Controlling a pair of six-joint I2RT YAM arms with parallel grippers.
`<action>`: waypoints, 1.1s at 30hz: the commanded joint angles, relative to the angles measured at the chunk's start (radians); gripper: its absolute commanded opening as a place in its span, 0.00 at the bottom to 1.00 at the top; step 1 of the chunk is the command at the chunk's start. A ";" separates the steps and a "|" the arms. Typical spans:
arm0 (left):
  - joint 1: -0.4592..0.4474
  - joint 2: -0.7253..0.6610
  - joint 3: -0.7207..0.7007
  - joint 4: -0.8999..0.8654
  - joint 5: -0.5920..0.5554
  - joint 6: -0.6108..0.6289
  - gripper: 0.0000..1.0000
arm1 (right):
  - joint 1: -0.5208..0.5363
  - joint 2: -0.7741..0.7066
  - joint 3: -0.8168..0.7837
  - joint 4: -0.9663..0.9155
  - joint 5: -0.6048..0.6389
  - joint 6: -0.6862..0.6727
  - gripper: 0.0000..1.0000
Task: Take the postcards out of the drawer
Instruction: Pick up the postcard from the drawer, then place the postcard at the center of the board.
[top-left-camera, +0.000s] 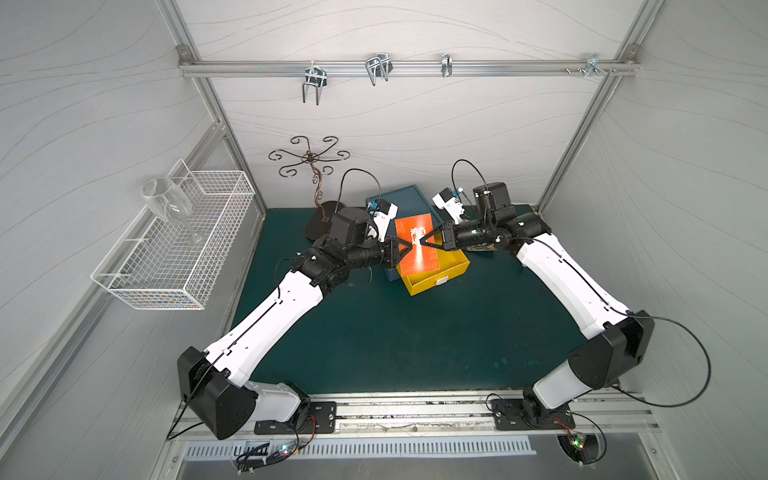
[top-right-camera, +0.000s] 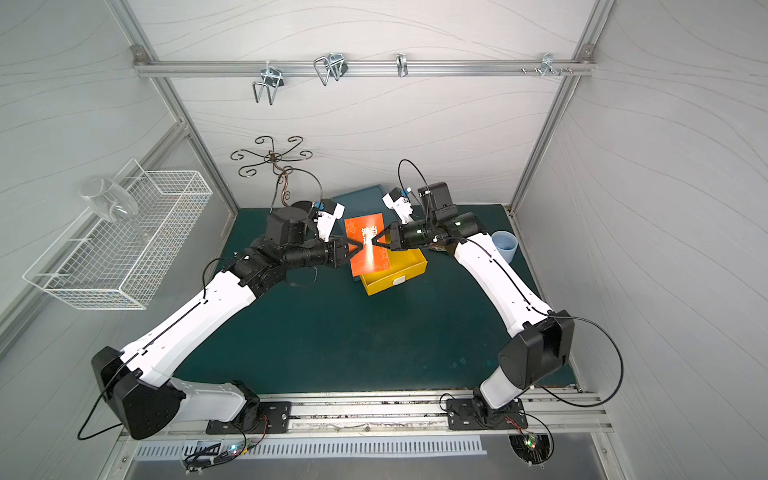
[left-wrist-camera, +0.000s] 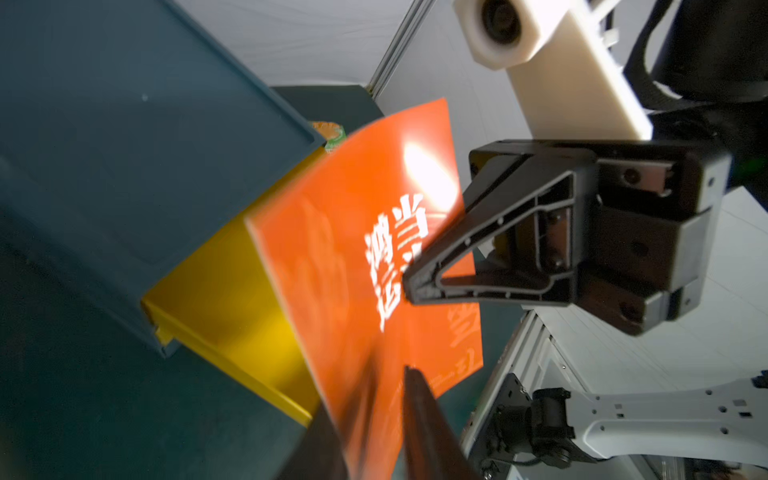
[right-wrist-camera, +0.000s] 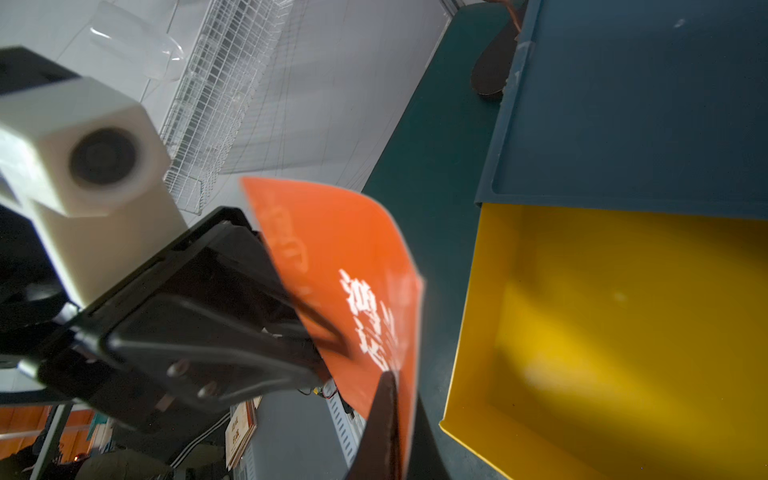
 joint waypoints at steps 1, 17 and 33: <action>0.083 -0.093 -0.024 -0.045 -0.033 -0.002 0.47 | 0.025 0.000 0.008 0.012 0.066 0.042 0.00; 0.483 -0.447 -0.211 -0.187 -0.323 0.077 0.77 | 0.443 0.027 -0.162 0.234 0.296 0.380 0.00; 0.498 -0.630 -0.360 -0.179 -0.404 0.093 0.83 | 0.753 0.355 -0.072 0.172 0.579 0.600 0.00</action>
